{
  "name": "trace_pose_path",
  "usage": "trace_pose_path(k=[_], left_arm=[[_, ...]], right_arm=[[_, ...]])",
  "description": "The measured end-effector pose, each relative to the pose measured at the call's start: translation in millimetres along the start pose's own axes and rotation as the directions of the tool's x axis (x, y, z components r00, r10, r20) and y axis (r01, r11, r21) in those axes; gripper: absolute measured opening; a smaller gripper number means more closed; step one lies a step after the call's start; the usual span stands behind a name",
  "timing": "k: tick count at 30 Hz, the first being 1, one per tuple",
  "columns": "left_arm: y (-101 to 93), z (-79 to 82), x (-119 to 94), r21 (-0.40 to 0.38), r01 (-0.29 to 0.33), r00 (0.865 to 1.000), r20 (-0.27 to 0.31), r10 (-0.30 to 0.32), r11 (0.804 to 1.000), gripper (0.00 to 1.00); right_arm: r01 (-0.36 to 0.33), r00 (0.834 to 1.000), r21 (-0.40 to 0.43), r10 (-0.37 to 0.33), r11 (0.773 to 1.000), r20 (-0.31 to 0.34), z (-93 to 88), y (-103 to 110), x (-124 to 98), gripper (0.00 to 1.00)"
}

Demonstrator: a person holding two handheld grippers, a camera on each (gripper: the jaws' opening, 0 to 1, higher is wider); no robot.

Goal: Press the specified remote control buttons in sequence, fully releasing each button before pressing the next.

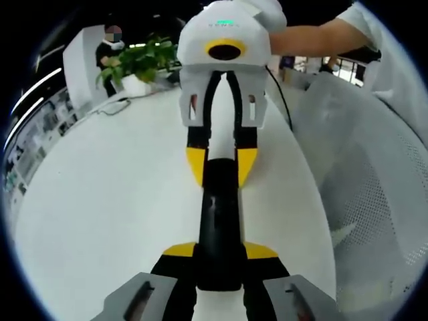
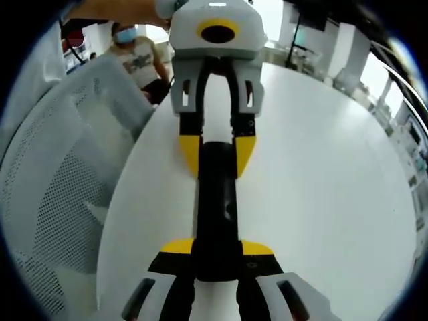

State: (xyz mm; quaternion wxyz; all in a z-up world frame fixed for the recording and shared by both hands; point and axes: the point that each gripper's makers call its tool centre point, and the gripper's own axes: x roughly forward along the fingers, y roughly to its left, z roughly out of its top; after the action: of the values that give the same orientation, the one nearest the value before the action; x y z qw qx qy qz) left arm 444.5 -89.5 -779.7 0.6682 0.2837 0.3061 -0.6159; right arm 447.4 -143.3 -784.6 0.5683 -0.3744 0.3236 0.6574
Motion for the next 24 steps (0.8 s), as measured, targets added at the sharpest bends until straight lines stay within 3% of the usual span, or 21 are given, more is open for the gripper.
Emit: trace_pose_path(k=[24], left_arm=[[-0.3, 0.4, -0.6, 0.012, 0.004, 1.000, 0.016, -0.004, 1.000, 0.23]], right_arm=[[0.002, 1.000, -0.025, -0.002, 1.000, -0.007, -1.7, 1.0, -1.2, 0.21]])
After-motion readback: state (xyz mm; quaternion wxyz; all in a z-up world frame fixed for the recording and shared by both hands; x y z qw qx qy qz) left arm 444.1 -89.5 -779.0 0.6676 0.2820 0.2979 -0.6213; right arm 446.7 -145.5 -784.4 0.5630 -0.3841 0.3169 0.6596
